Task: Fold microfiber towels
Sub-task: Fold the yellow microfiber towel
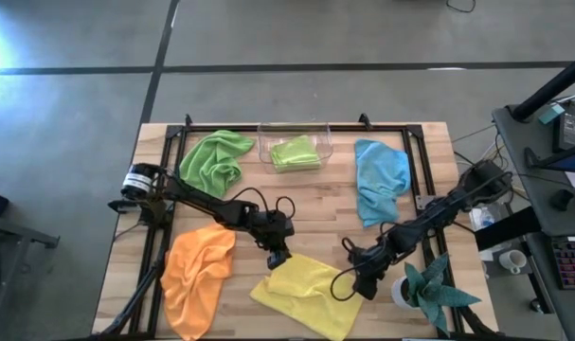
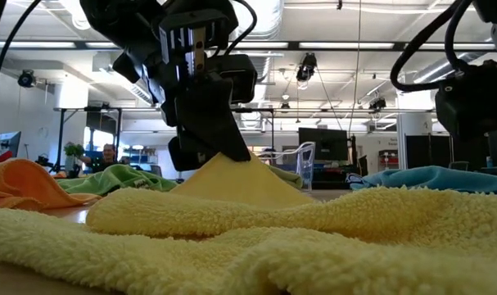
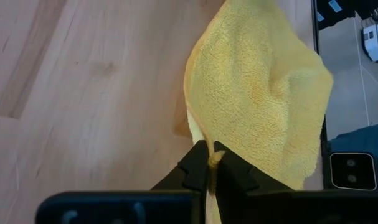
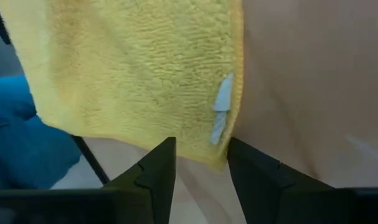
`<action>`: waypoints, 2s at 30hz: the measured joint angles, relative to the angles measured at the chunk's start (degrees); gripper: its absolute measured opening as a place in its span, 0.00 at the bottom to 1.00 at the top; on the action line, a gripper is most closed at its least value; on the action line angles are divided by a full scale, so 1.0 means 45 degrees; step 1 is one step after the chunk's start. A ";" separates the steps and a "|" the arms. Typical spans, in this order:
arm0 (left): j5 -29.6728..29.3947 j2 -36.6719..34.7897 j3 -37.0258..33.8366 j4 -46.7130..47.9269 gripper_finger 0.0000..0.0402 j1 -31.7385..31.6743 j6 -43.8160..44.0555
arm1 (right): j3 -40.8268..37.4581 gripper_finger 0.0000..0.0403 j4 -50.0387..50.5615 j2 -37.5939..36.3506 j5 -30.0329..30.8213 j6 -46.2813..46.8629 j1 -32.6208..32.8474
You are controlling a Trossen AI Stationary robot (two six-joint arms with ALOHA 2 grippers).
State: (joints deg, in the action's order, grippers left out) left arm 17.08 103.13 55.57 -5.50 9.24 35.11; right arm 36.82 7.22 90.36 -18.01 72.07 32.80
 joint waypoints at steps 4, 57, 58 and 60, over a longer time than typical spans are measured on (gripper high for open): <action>0.0000 0.0000 -0.0044 0.0021 0.01 0.0004 -0.0004 | 0.0392 0.32 -0.0062 0.0638 -0.0221 -0.0010 0.0014; -0.4322 -0.6809 -0.0063 0.4218 0.01 -0.0049 -0.1914 | 1.1229 0.02 1.3298 -0.0490 0.7036 -0.7395 -0.1157; -0.4328 -0.6987 -0.0061 0.4223 0.01 -0.0049 -0.1914 | 1.1474 0.02 1.3329 -0.0490 0.7088 -0.7593 -0.1210; -0.4328 -0.7312 -0.0061 0.4229 0.01 -0.0049 -0.1913 | 1.1941 0.02 1.3527 -0.0490 0.7147 -0.7908 -0.1266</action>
State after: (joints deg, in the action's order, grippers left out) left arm -2.39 70.23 55.30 13.53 9.02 26.50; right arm 90.55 68.10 88.16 14.16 36.49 27.10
